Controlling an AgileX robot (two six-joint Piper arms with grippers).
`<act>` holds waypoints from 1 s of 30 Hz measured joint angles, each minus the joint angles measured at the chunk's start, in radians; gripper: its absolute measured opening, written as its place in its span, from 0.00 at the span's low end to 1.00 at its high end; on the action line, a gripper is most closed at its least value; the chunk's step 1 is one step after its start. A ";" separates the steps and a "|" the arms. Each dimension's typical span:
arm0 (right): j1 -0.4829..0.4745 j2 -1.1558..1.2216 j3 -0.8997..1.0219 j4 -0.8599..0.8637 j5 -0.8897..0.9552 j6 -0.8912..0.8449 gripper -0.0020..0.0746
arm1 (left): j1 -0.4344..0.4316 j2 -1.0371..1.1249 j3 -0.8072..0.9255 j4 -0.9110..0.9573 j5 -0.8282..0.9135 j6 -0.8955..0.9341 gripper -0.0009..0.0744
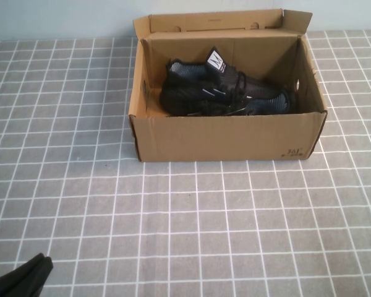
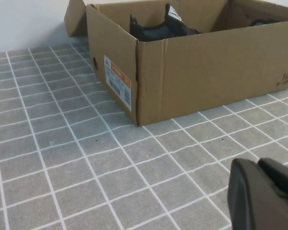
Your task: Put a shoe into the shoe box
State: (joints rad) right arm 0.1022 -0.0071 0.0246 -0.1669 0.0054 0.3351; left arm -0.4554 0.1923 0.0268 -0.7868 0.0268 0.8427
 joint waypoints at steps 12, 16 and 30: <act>0.000 -0.002 0.000 0.289 0.095 -0.373 0.01 | 0.159 0.000 0.000 -0.002 0.000 0.000 0.01; 0.000 -0.002 0.000 0.366 0.213 -0.477 0.01 | 0.224 0.000 0.000 -0.002 0.000 0.000 0.01; 0.000 -0.002 0.002 0.400 0.330 -0.495 0.01 | 0.406 0.000 0.000 -0.002 0.000 0.000 0.01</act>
State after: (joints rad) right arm 0.1022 -0.0087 0.0262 0.2331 0.3354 -0.1598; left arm -0.0493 0.1923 0.0268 -0.7889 0.0268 0.8427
